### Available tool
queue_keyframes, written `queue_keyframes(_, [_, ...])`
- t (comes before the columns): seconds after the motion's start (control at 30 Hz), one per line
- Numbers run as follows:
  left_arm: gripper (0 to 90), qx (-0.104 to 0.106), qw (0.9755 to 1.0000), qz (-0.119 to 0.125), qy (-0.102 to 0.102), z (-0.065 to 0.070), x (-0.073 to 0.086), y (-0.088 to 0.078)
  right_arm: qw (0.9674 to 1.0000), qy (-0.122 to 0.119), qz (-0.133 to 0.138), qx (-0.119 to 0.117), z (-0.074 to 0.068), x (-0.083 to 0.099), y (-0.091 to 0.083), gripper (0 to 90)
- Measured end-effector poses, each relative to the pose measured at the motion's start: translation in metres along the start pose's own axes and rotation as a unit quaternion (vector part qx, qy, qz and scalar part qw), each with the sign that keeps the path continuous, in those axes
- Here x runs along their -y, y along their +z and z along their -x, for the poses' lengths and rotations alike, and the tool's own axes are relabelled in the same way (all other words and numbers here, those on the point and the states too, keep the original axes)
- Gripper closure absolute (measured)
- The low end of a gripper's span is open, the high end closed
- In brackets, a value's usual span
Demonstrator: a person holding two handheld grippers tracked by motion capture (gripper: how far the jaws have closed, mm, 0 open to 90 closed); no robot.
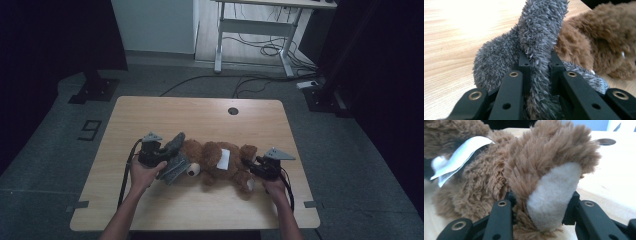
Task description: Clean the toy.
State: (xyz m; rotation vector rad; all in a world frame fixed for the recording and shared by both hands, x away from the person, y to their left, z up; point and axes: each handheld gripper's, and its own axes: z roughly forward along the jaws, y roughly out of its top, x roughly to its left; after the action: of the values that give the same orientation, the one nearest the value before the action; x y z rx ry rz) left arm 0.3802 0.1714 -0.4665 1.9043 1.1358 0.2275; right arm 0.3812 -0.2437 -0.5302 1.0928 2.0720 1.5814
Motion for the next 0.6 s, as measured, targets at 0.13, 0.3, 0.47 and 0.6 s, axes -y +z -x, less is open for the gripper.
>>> queue_keyframes(0.13, [77.7, 0.010, 0.9999, 0.001, -0.003, 0.003, 0.006, -0.001, 0.9998, -0.008, -0.016, 0.014, 0.005, -0.012, 0.008, 63.0])
queue_keyframes(0.3, [77.7, 0.020, 0.9998, 0.000, -0.004, 0.005, 0.012, -0.004, 0.9992, -0.009, -0.023, 0.030, 0.007, -0.022, 0.019, 63.3])
queue_keyframes(0.47, [77.0, 0.025, 0.9997, 0.006, 0.002, 0.005, 0.005, -0.014, 0.9994, 0.005, -0.019, 0.028, 0.010, -0.023, 0.023, 63.3])
queue_keyframes(0.6, [76.7, 0.028, 0.9993, 0.019, 0.017, 0.007, -0.019, -0.020, 0.9997, 0.007, -0.004, 0.022, 0.011, -0.020, 0.015, 63.0])
